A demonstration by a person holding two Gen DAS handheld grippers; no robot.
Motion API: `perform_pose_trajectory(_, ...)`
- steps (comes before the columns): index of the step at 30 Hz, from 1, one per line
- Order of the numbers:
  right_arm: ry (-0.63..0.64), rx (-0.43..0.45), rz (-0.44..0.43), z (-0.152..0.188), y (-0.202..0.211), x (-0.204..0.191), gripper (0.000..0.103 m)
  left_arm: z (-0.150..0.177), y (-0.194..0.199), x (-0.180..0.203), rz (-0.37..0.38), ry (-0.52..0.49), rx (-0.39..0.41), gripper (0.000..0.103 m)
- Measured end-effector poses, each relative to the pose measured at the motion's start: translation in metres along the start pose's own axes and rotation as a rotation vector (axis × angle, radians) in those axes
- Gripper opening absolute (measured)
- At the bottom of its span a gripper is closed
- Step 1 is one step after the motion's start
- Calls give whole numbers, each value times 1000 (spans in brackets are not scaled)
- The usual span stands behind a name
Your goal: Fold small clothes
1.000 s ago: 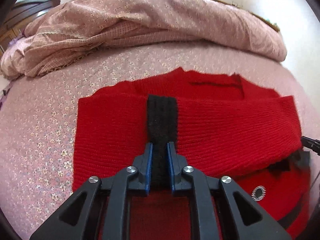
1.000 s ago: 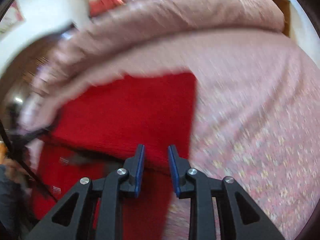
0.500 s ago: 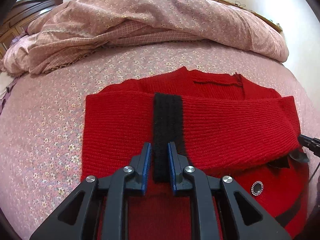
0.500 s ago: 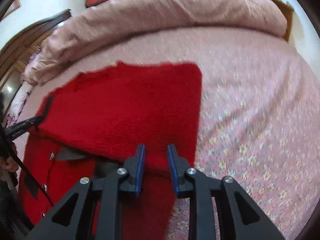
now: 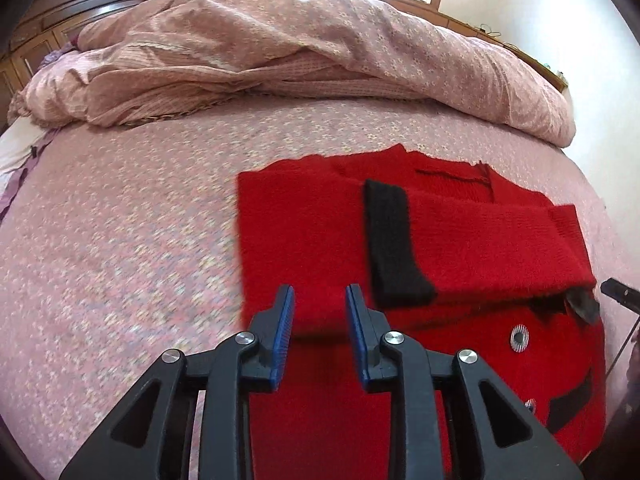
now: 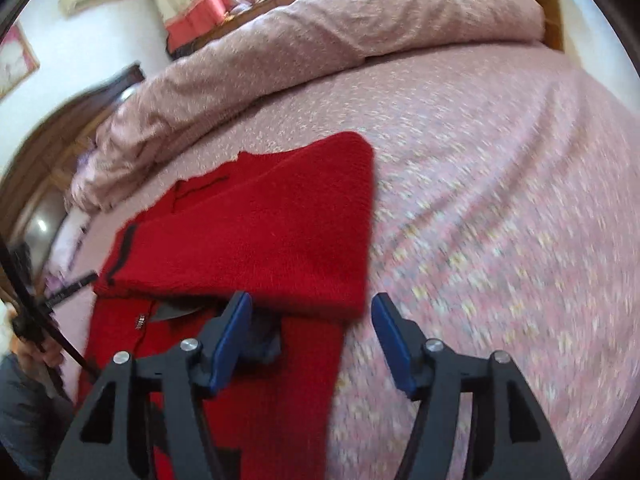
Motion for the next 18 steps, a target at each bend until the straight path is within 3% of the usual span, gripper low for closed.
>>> perform_pose_trajectory(6,-85,15,-66,37,19,16,70,43,21,-17,58,-8,-21,32)
perform_pose_trajectory(8,-97,10,-82,51,21,17,71,62,22,-20,95,1,-50,40)
perform_pose_trajectory(13,-111,-17,-85,86,24,21,71,102,22,-23,98,-1,-113,45)
perform_pose_trajectory(18,-171,-19,-152,115,27,17,76,133,26,-24,169,87,-153,56)
Point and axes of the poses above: each gripper's, at about its wrist camera, not at the fingertips, and y roughly against the way its jaws point, x to its right, z to its underside, the point moved 7 cm from there along -y, roughly the way its jaws point, and after that the axes turned 9 degrees about -x, right-handed, at the moved point
